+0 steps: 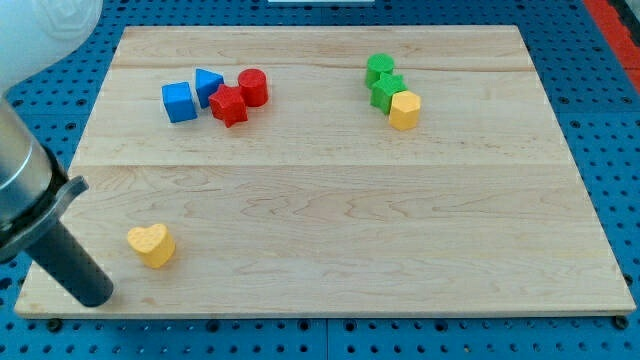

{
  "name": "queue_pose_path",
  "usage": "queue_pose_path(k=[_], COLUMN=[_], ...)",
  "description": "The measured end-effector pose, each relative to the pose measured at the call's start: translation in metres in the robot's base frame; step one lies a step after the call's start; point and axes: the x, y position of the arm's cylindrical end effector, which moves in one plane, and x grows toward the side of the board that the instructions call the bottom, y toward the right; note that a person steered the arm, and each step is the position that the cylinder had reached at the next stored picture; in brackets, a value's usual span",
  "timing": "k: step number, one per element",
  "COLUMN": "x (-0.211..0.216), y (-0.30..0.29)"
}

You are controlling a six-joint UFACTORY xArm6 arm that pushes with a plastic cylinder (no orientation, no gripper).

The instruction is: Push the yellow heart to the bottom left of the green circle

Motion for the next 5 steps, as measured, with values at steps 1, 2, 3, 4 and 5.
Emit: queue_pose_path(k=[1,2,3,4,5], x=[-0.018,-0.023,-0.039,-0.044,-0.035], y=[-0.003,0.009,0.016,0.047,0.084])
